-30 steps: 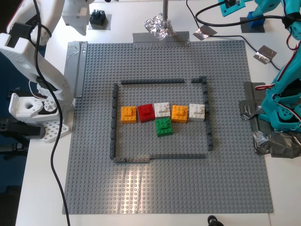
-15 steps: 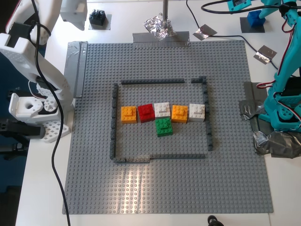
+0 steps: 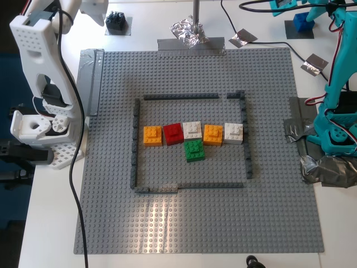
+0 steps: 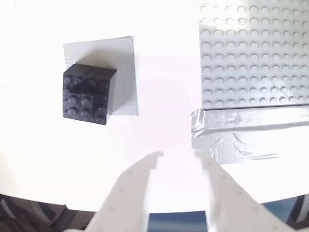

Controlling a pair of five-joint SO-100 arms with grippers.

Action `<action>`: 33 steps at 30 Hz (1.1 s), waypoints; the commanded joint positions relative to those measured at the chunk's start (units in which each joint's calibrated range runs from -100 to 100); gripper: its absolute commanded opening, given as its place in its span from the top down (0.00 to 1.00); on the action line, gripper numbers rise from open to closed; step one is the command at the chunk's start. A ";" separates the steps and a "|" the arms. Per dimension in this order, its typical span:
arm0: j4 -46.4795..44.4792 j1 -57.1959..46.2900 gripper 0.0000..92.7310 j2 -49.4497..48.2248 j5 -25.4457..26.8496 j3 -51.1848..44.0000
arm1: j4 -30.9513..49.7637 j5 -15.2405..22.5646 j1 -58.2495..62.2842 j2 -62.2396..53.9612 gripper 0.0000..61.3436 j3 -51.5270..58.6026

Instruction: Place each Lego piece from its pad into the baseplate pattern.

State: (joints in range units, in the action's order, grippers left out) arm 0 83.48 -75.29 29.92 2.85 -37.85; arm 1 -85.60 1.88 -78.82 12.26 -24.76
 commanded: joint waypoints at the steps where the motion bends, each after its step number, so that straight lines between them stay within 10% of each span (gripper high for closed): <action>1: 0.17 -0.70 0.78 1.15 0.30 -4.72 | -0.57 -0.25 -0.36 5.59 0.74 -14.29; 33: 0.25 -0.41 0.83 7.42 0.30 -10.50 | 8.46 -1.03 -1.23 26.96 0.69 -31.27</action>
State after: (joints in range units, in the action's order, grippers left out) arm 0 83.39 -75.51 37.79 2.80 -45.27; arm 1 -77.96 0.71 -80.64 40.07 -52.51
